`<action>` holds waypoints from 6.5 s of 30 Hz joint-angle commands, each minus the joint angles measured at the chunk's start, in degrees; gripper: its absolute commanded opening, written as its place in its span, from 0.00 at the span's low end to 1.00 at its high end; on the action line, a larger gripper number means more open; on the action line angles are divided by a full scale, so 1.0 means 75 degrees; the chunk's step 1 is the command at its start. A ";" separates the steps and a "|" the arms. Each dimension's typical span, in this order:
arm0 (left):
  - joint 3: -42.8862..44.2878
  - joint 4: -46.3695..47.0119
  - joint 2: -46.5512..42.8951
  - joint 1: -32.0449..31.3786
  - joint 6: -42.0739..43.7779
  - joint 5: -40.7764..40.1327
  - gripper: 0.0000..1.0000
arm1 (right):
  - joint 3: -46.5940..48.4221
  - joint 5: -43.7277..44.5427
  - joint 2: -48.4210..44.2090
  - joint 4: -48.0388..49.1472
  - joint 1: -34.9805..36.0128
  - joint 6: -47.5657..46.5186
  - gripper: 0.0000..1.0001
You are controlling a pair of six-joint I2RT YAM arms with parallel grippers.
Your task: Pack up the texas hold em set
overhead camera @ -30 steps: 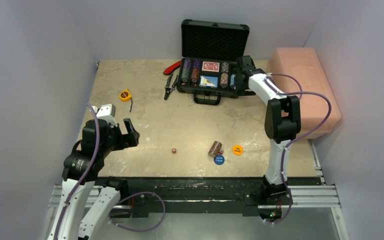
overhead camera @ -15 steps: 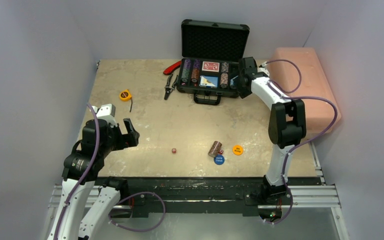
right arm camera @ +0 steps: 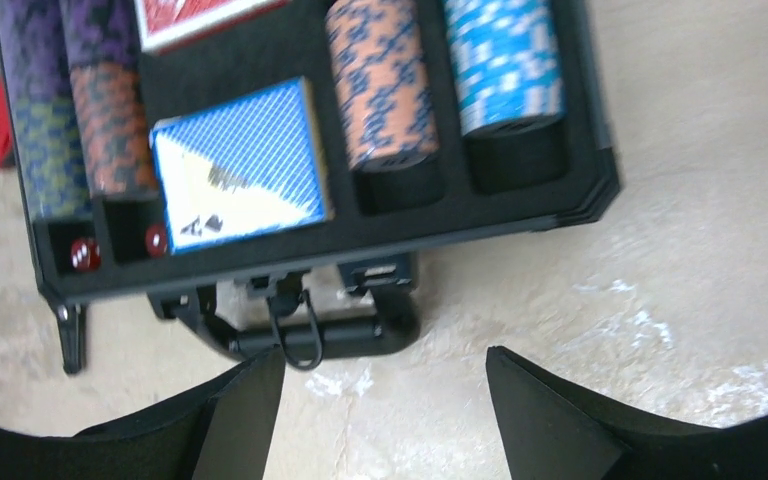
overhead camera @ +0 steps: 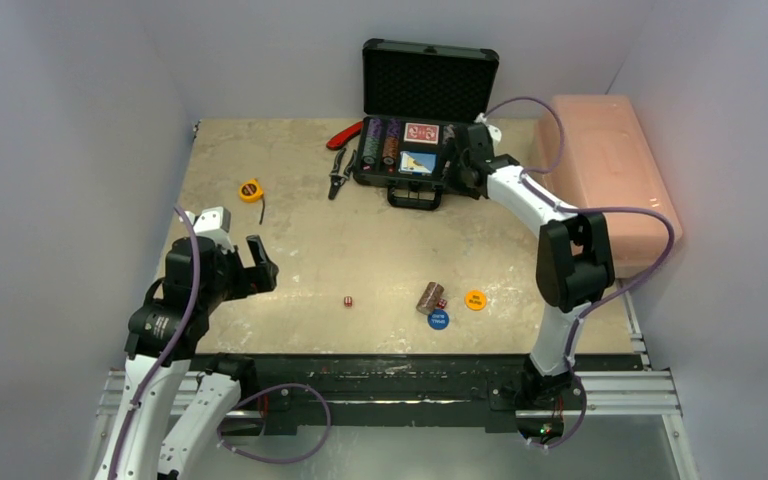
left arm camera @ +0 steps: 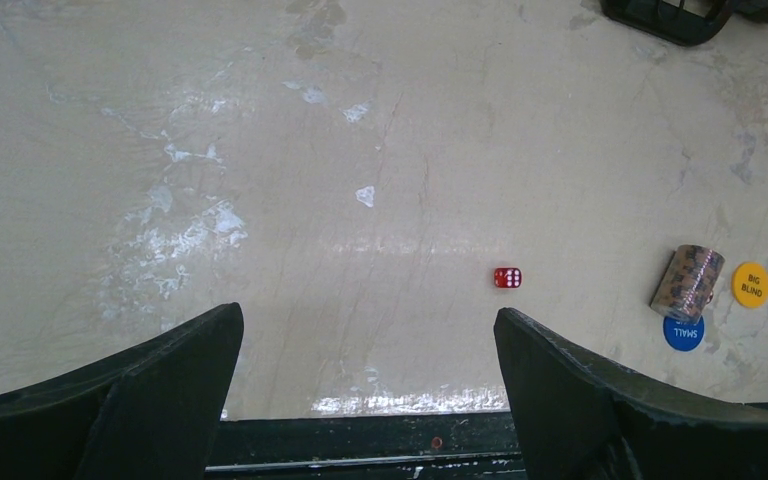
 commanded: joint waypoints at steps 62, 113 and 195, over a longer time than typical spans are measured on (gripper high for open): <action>-0.0035 0.0223 -0.0061 0.0219 -0.0109 -0.0020 0.97 | 0.0088 0.1723 0.1505 -0.0931 0.1203 -0.1128 0.00; 0.0009 0.0040 -0.0314 0.0208 0.0015 0.0111 0.97 | -0.2447 0.0941 -0.3128 -0.3526 0.2942 0.2724 0.99; -0.0051 0.0035 -0.0576 0.0208 -0.0050 -0.0135 0.98 | -0.0897 0.2676 -0.1596 -0.3801 0.3870 0.2046 0.00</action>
